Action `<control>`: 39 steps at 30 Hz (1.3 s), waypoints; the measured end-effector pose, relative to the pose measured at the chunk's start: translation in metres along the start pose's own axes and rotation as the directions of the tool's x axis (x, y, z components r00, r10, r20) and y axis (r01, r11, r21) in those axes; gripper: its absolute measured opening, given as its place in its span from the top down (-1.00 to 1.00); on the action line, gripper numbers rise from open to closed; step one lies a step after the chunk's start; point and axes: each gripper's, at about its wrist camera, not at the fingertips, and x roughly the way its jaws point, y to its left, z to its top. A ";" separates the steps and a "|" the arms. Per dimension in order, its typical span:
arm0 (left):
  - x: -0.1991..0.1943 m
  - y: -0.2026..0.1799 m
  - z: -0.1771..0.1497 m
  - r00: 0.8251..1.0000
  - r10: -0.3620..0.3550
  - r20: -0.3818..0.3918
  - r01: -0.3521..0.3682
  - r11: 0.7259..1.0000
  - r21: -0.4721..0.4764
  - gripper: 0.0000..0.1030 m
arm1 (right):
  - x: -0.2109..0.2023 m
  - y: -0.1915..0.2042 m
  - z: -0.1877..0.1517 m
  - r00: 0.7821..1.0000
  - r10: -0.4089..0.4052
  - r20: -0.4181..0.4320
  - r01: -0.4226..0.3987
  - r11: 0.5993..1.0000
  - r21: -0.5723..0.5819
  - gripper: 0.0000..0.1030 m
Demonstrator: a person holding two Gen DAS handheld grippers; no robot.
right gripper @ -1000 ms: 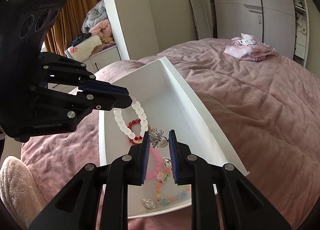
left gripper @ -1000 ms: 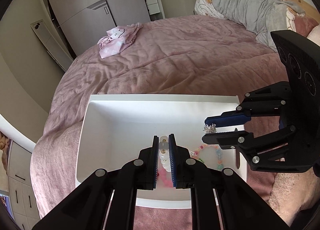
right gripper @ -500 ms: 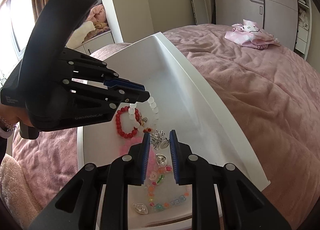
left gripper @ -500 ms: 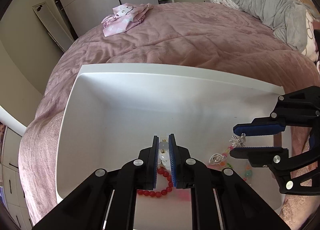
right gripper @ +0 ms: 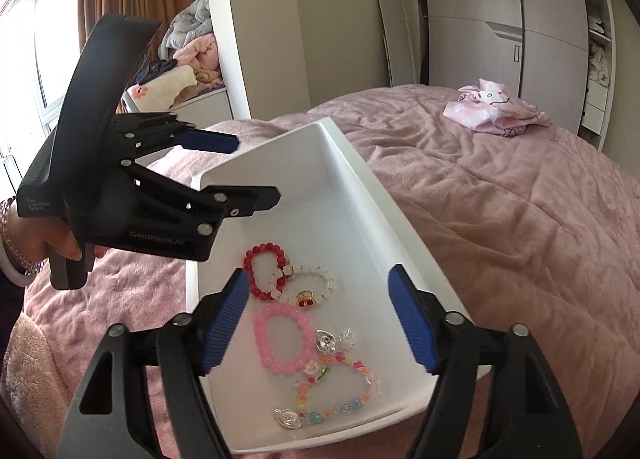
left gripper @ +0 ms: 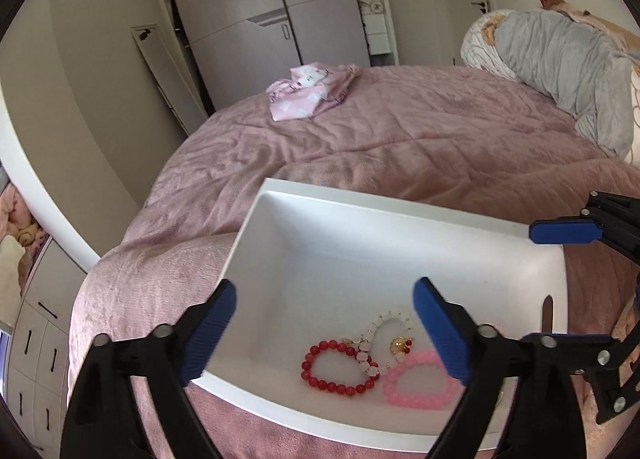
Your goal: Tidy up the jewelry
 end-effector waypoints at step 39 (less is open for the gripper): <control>-0.119 -0.070 -0.160 0.961 0.256 0.107 -0.190 0.889 -0.416 -0.93 | -0.079 0.054 -0.102 0.954 -0.294 0.055 0.282 0.946 0.161 -0.90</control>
